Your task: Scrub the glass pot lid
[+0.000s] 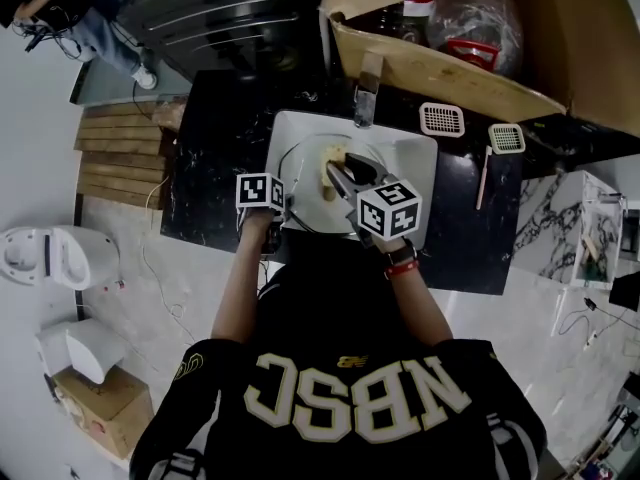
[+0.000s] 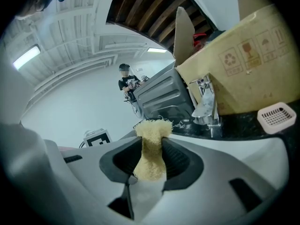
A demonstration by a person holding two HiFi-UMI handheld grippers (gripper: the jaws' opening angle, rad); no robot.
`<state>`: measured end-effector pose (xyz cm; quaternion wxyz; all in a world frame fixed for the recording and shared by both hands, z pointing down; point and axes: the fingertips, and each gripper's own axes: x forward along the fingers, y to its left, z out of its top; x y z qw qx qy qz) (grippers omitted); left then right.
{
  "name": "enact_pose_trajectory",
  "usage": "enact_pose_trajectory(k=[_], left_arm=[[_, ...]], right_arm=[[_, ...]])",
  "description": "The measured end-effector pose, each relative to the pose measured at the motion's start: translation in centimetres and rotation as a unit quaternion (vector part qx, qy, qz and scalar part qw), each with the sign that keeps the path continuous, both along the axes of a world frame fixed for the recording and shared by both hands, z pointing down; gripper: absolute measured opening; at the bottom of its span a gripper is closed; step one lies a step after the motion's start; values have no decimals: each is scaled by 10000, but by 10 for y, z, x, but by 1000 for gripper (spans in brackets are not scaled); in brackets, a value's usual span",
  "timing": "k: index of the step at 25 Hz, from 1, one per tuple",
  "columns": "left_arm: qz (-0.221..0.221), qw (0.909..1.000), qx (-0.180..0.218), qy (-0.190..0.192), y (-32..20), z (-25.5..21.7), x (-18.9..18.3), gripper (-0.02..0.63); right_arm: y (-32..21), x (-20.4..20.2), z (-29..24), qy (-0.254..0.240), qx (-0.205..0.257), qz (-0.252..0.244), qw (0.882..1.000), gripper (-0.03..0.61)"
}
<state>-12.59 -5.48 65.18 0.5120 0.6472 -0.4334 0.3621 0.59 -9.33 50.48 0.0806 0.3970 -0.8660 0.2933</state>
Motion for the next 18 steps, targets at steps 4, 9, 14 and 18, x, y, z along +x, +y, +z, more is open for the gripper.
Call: enact_pose_trajectory(k=[4, 9, 14, 18], left_arm=[[180, 9991, -135, -358, -1, 6, -5, 92], [275, 9991, -41, -324, -6, 5, -3, 72], [-170, 9985, 266, 441, -12, -9, 3, 49], [-490, 9893, 535, 1263, -16, -35, 16, 12]], right_arm=[[-5, 1, 0, -39, 35, 8, 10000, 130], [-8, 12, 1, -62, 34, 113, 9999, 130], [-9, 26, 4, -48, -5, 267, 9996, 130], [-10, 31, 10, -46, -67, 322, 9994, 130]])
